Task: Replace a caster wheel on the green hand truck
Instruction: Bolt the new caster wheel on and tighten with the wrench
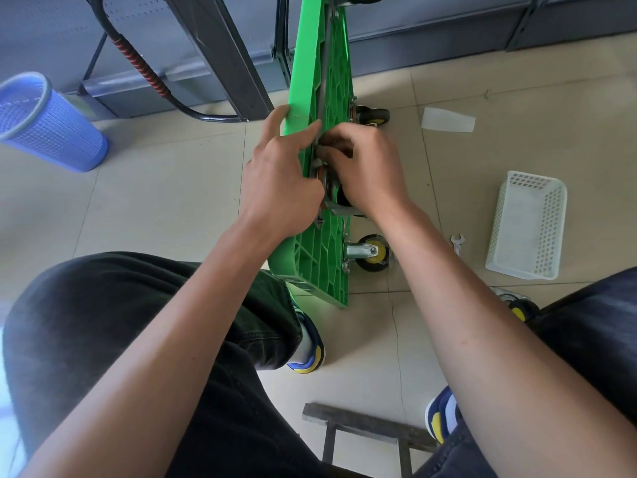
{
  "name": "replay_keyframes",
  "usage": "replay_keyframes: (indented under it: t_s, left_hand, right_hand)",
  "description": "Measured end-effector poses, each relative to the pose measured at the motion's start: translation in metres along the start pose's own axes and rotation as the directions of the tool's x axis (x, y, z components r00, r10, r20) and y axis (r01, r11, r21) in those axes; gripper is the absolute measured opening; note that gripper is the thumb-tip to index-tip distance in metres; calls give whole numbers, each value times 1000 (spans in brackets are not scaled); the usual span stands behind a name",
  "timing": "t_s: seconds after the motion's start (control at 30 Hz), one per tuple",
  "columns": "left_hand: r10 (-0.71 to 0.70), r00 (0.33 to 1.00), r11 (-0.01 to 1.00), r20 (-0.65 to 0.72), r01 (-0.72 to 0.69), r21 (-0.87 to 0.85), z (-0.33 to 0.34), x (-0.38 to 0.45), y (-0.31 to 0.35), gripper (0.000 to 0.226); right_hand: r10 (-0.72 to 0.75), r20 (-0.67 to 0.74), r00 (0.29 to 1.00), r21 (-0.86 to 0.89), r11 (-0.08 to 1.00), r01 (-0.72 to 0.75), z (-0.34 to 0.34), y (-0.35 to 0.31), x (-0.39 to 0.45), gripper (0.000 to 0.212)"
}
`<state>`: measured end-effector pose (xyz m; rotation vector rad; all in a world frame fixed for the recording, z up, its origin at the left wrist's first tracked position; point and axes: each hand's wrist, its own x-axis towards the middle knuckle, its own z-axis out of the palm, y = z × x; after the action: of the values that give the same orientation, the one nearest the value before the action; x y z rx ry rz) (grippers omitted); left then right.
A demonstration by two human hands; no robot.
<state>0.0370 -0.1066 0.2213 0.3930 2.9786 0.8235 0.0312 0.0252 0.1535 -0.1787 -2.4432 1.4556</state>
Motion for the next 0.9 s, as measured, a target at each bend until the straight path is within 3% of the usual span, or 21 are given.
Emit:
replay_keyframes:
  t_s: [0.9]
  left_hand:
    - [12,1000,1000,1,-12,-12,0,0,0,74]
  right_hand:
    - [20,66,998,-4,1000,-19,-7,-2,5,14]
